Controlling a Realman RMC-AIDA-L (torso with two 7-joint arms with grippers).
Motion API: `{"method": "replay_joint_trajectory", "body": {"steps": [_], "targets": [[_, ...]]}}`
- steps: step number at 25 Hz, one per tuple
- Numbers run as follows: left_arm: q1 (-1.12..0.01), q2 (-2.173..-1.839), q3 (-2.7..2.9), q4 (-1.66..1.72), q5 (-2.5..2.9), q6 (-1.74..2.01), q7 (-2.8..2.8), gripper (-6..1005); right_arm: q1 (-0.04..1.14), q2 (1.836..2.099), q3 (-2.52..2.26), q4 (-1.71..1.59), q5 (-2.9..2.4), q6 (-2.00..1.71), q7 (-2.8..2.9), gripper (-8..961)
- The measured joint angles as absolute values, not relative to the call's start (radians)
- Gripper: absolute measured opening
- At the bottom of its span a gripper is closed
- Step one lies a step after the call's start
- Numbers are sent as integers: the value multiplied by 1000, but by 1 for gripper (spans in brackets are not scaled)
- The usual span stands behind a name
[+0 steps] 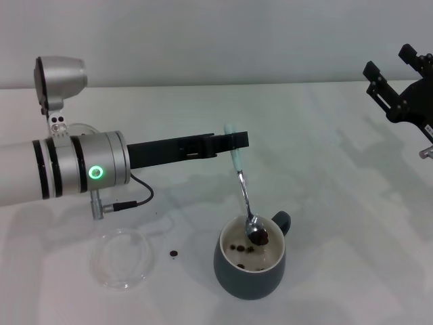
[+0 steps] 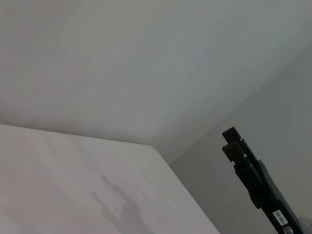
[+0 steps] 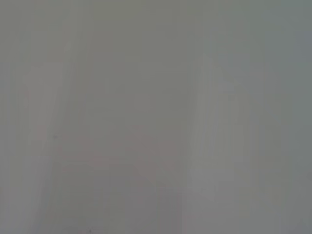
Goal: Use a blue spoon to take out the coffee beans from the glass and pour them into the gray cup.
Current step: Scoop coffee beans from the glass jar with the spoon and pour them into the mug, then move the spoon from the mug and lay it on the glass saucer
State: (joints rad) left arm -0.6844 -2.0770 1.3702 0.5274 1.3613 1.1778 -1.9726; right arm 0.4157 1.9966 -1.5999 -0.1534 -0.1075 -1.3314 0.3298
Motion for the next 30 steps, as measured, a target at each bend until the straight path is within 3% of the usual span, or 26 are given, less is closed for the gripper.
{"method": "replay_joint_trajectory", "body": {"steps": [20,30], "targets": [[-707,-2073,1366,654,1508,1151,-2025,127,417,1993,-1600,-153,-107,-1331,329,704],[-611,-2072,1334,788,1498,1187,-2081,126,417,1992,-1600,-153,-107,-1332,328,704]]}}
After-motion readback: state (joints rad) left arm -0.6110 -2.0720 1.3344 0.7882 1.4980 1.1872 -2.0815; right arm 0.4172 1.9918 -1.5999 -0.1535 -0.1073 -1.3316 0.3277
